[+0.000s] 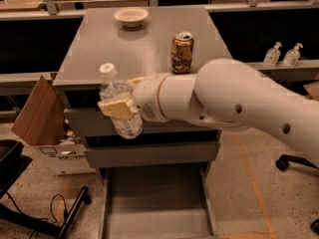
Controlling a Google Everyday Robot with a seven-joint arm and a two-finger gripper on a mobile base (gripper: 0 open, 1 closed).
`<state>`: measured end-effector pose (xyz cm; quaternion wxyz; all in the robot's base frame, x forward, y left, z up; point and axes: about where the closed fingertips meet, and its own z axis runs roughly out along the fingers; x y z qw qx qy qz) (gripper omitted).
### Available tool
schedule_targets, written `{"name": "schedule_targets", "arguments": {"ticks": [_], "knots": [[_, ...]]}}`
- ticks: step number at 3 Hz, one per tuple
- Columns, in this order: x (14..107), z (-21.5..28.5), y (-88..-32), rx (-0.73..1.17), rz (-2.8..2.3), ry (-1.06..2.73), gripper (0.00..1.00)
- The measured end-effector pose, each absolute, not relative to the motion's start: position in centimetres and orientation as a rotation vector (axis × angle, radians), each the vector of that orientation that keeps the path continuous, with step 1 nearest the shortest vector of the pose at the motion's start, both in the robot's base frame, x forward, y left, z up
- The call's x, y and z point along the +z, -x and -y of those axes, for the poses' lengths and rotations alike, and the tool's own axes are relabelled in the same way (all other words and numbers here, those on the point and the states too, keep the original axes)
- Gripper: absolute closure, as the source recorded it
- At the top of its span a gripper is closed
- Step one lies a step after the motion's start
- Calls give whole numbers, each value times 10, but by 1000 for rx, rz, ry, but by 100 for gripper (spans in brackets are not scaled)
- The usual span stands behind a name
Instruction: Pick blue plastic bottle from bottom drawer and place on counter
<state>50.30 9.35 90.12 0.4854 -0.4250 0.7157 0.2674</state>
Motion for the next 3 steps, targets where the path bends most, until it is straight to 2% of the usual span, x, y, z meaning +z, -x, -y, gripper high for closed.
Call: {"name": "schedule_targets", "arguments": {"ticks": [1, 3], "knots": [[925, -119, -535, 580, -1701, 995, 100], [938, -117, -540, 585, -1683, 988, 100]]}}
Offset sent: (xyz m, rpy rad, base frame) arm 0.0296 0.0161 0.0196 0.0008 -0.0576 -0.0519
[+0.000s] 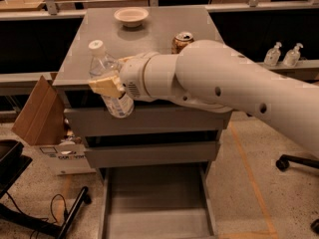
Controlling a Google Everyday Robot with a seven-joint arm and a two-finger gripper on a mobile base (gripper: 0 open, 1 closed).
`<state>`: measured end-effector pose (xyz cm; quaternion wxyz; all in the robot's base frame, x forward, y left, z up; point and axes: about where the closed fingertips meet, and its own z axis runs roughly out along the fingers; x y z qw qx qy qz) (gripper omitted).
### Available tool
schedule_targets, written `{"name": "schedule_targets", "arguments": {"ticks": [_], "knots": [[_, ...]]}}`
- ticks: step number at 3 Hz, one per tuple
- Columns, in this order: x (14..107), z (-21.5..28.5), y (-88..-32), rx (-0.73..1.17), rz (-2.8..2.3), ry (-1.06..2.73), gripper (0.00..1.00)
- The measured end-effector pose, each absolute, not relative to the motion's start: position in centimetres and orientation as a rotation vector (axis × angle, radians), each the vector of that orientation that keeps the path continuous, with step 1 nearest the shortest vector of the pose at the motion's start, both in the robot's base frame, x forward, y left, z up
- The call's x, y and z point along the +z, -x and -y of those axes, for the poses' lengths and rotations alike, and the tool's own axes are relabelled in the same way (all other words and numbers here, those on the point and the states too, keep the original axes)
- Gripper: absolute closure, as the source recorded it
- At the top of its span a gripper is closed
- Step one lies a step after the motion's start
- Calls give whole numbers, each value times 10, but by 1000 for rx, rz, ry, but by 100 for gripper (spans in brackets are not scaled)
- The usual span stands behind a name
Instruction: Pick blue plastic bottle from bottom drawer and place on counter
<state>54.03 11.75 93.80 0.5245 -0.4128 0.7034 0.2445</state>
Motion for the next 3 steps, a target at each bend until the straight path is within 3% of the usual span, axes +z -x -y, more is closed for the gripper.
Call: {"name": "schedule_targets", "arguments": {"ticks": [1, 3], "knots": [[967, -102, -570, 594, -1672, 889, 100], [1007, -76, -688, 586, -1608, 602, 100]]}}
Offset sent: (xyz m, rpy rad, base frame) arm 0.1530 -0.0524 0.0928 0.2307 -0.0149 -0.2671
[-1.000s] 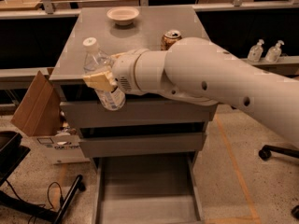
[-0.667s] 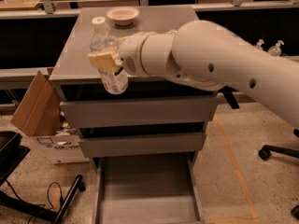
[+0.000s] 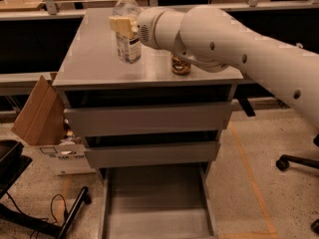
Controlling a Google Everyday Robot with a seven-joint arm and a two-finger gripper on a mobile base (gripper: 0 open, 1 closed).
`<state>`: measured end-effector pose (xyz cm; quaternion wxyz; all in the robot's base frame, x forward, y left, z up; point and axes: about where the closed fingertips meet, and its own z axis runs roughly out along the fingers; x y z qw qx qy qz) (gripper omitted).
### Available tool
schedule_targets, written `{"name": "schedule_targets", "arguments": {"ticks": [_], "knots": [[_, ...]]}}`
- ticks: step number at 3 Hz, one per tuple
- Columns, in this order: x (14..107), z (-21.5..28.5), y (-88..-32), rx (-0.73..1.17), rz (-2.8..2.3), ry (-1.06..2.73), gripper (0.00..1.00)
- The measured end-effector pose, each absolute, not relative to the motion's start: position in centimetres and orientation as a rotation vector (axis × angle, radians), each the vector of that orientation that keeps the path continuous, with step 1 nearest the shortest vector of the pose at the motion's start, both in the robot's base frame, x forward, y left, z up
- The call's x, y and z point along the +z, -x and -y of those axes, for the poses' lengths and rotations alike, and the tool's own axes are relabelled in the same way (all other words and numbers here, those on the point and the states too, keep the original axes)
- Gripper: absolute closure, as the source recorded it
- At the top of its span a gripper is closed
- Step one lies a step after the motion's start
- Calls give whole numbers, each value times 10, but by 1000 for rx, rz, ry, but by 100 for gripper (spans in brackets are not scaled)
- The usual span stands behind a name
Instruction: Pick blue plastic bottle from bottom drawer and place on counter
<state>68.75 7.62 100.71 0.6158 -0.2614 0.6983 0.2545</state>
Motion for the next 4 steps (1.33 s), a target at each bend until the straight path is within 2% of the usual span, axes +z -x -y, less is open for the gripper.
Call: {"name": "schedule_targets", "arguments": {"ticks": [1, 3, 4], "knots": [[989, -89, -724, 569, -1628, 551, 100], [923, -136, -713, 529, -1807, 632, 100], [921, -139, -714, 524, -1820, 640, 82]]}}
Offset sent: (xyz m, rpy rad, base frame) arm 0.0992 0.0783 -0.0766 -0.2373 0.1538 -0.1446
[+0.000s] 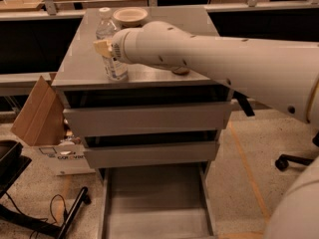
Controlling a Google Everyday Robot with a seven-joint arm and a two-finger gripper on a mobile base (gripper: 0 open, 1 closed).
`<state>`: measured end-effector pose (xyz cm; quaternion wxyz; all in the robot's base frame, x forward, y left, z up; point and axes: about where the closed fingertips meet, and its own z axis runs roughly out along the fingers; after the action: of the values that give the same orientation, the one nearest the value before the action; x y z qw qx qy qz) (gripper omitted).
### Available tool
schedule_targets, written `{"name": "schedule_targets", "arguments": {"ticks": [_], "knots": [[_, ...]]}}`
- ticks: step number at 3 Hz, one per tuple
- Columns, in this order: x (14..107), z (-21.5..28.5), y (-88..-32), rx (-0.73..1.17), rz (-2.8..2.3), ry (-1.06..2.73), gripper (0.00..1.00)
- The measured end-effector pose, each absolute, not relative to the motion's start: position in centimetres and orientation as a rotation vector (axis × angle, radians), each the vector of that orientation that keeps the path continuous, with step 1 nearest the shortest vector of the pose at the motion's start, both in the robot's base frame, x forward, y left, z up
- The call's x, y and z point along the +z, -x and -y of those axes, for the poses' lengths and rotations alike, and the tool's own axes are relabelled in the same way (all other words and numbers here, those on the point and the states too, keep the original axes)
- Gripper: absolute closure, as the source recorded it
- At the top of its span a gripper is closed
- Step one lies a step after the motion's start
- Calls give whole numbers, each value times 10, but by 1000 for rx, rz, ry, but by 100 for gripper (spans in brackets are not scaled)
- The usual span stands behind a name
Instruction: Pick blue plastic bottle from bottom drawer and place on counter
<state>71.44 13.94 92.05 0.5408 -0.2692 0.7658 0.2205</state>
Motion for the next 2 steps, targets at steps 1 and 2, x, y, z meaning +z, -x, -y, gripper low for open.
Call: {"name": "schedule_targets", "arguments": {"ticks": [1, 2], "knots": [[925, -139, -714, 524, -1820, 640, 51], [925, -139, -714, 524, -1820, 640, 28]]}}
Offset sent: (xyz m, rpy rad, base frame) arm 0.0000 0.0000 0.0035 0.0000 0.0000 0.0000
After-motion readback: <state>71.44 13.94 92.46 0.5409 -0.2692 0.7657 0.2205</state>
